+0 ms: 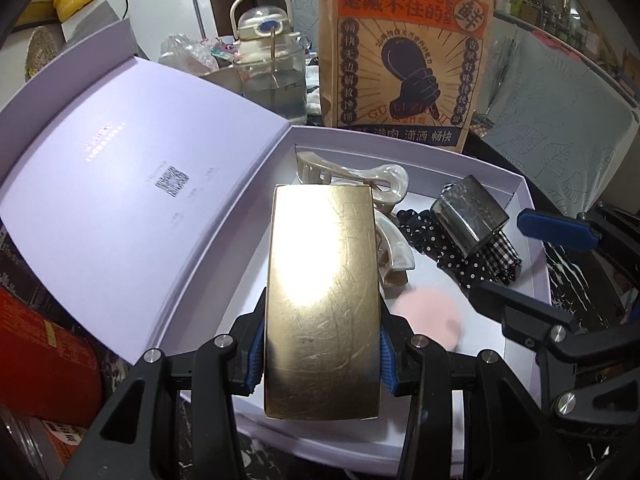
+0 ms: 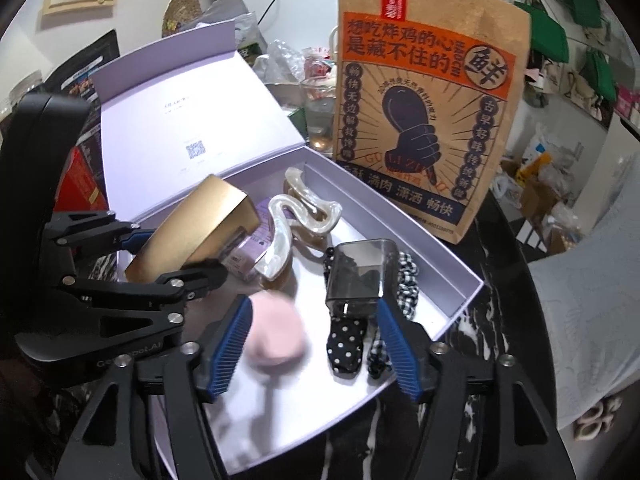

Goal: Organize rigid objects
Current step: 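Open the left tool to drop the gold box while the right tool releases the compact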

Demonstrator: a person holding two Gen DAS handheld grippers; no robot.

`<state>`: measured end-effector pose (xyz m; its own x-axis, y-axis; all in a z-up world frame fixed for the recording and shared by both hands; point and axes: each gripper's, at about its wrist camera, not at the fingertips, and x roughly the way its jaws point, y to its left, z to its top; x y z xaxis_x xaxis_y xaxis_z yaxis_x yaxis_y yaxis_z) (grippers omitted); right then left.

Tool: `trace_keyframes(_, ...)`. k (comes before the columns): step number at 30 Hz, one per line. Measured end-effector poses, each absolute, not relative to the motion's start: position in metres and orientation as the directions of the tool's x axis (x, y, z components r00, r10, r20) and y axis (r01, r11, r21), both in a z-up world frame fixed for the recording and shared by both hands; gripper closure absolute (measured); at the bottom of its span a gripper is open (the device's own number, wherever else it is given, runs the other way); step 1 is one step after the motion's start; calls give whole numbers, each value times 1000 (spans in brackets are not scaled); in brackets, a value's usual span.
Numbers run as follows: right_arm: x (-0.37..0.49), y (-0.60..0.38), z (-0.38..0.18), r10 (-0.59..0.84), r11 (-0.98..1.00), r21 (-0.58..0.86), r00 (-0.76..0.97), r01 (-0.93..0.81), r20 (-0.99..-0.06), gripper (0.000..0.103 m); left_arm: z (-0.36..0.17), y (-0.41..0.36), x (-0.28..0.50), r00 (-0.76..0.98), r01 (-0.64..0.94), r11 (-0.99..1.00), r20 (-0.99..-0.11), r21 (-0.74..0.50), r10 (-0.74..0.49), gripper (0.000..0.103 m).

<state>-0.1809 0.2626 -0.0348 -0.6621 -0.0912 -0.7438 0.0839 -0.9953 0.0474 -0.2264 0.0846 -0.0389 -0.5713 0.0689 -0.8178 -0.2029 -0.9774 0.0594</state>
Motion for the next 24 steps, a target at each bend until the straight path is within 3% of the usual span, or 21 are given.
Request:
trace_keyframes(9,-167,266,-19,-67,-998,41,-685,55,-725,28,-23,75,-222,-572,-166,-985,-819,47,57,57)
trace_keyframes(11,-162,267,-16,-66,-998,40,-691,53,-720,28,-21,74,-224,-578,-155,-986,-815,56,45,49)
trace_keyframes(13,-158,267,-12,-54,-998,29,-695,47,-717,27,-16,74,-220,-590,-148,-988,-806,51,47,25)
trace_keyframes(14,-156,268,-10,-42,-999,19,-696,40,-717,22,-13,74,-218,-599,-147,-988,-799,46,52,21)
trace_keyframes(18,-149,269,0,3,-1000,-14,-710,10,-704,17,-3,78,-209,-620,-140,-989,-783,48,50,16)
trace_keyframes(20,-146,271,6,16,-1000,-15,-717,-7,-697,9,5,77,-206,-630,-133,-990,-775,45,49,16)
trace_keyframes(24,-138,274,20,25,-1000,-8,-742,-26,-670,8,11,78,-192,-652,-113,-993,-757,41,43,16)
